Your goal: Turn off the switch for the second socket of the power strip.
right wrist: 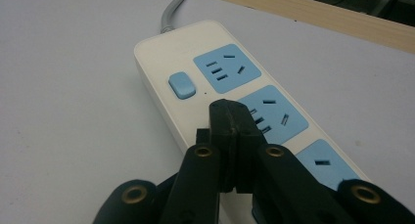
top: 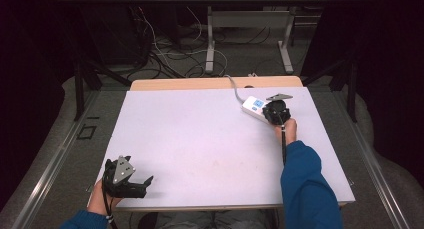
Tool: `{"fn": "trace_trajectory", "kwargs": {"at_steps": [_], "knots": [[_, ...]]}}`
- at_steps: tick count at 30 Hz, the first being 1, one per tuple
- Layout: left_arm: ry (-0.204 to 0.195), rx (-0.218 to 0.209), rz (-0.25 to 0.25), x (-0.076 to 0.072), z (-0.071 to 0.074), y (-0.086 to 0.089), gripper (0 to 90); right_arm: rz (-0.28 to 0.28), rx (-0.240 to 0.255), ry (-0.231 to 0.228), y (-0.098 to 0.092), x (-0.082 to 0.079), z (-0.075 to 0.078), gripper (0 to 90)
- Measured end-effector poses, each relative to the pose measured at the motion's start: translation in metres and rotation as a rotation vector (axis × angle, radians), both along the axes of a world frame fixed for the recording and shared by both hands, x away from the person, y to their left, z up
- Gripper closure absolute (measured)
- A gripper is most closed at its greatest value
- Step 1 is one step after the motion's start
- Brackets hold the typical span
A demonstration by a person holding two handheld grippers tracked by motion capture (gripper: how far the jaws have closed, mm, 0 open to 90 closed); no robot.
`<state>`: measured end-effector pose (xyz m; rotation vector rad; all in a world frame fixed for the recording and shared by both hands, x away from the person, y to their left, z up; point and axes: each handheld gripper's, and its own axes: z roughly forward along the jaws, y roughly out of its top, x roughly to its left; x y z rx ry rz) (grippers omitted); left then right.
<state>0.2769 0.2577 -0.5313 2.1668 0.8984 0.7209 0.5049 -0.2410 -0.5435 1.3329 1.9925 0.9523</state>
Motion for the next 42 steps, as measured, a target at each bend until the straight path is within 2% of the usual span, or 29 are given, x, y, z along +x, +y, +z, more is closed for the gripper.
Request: {"fn": "trace_trajectory", "kwargs": {"at_steps": [42], "knots": [[-0.001,-0.001,-0.002,0.0,0.0001,0.0001,0.6,0.005,-0.009,-0.008,-0.003,-0.0007,0.0032,90.0]]}}
